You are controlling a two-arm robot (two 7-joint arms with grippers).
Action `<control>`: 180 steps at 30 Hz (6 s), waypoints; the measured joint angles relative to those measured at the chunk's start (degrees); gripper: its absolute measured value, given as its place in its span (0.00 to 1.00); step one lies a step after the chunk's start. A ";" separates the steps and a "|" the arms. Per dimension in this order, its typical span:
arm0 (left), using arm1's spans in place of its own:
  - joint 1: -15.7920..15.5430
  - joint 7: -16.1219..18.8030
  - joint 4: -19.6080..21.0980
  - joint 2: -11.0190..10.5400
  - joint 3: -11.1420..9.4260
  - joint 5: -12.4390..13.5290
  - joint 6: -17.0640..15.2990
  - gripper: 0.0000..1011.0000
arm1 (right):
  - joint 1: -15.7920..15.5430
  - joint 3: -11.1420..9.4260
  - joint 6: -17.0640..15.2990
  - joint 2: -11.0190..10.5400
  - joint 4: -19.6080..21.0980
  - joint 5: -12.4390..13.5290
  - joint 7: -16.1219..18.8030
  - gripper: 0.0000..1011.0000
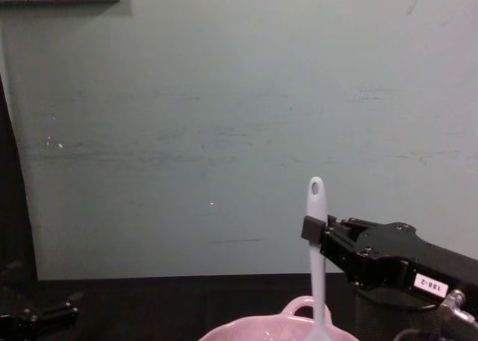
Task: Use the one hand to pick up the spoon and stir the clear water in the bowl.
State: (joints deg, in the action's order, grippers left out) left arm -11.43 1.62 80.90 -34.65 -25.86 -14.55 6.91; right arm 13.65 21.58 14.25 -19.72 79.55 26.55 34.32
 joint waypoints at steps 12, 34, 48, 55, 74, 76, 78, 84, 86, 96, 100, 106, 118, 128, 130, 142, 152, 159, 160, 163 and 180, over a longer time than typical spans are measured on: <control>0.00 0.00 0.00 0.00 0.00 0.00 0.00 1.00 | 1.91 4.06 -2.10 1.05 0.10 3.16 3.73 0.11; 0.00 0.00 0.00 0.00 0.00 0.00 0.00 1.00 | 8.05 1.46 6.76 5.39 -10.41 -6.23 -4.96 0.11; 0.00 0.00 0.00 0.00 0.00 0.00 0.00 1.00 | -1.08 1.20 2.22 0.49 1.70 -2.44 -0.42 0.11; 0.00 0.00 0.00 0.00 0.00 0.00 0.00 1.00 | -1.19 3.69 3.15 1.54 2.20 -2.80 0.50 0.11; 0.00 0.00 0.00 0.00 0.00 0.00 0.00 1.00 | 5.35 1.08 8.48 8.20 -9.05 -15.46 -12.55 0.11; 0.00 0.00 0.00 0.00 0.00 0.00 0.00 1.00 | 4.49 0.53 7.64 7.37 -7.76 -15.05 -12.11 0.11; 0.00 0.00 0.00 0.00 0.00 0.00 0.00 1.00 | 3.66 0.11 6.84 6.64 -6.36 -14.49 -11.40 0.11; 0.00 0.00 0.00 0.00 0.00 0.00 0.00 1.00 | -0.75 -1.13 1.57 3.57 0.71 -9.47 -6.79 0.11; 0.00 0.00 0.00 0.00 0.00 0.00 0.00 1.00 | -1.97 -1.10 -0.67 2.92 2.80 -7.15 -5.24 0.11; 0.00 0.00 0.00 0.00 0.00 0.00 0.00 1.00 | -1.84 2.17 -6.40 3.43 4.87 -1.37 -1.83 0.11; 0.00 0.00 0.00 0.00 0.00 0.00 0.00 1.00 | 0.39 3.70 -5.19 5.47 2.24 -1.70 -2.60 0.11; 0.00 0.00 0.00 0.00 0.00 0.00 0.00 1.00 | 3.67 4.69 -1.03 8.33 -3.35 -4.26 -5.16 0.11; 0.00 0.00 0.00 0.00 0.00 0.00 0.00 1.00 | 8.21 2.36 8.97 10.40 -13.38 -13.00 -11.25 0.11; 0.00 0.00 0.01 0.00 0.00 0.00 0.00 1.00 | 1.97 -0.38 1.98 4.94 -3.00 -10.43 -8.20 0.11; 0.00 0.00 0.00 0.00 0.00 0.00 0.00 1.00 | 0.23 -0.57 0.10 3.95 -0.22 -8.72 -6.94 0.11; 0.00 0.00 0.00 0.00 0.00 0.00 0.00 1.00 | -1.83 2.31 -5.57 3.88 2.98 -1.00 -2.24 0.11; 0.00 0.00 0.00 0.00 0.00 0.00 0.00 1.00 | 3.28 4.10 3.03 8.53 -5.73 -4.87 -4.97 0.11; 0.00 0.00 0.00 0.00 0.00 0.00 0.00 1.00 | 6.31 2.19 10.18 10.53 -11.94 -11.28 -10.15 0.11; 0.00 0.00 0.00 0.00 0.00 0.00 0.00 1.00 | 6.35 1.97 10.34 10.43 -11.99 -11.58 -10.36 0.11; 0.00 0.00 0.00 0.00 0.00 0.00 0.00 1.00 | 6.14 0.98 10.28 9.43 -11.15 -12.45 -10.74 0.12; 0.00 0.00 0.00 0.00 0.00 0.00 0.00 1.00 | -1.87 -1.13 -1.75 2.85 2.11 -1.51 -2.32 0.11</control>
State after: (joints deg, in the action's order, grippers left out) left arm -11.43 1.62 80.90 -34.65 -25.86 -14.55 6.91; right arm 11.78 20.45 12.50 -16.87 81.66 25.04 32.00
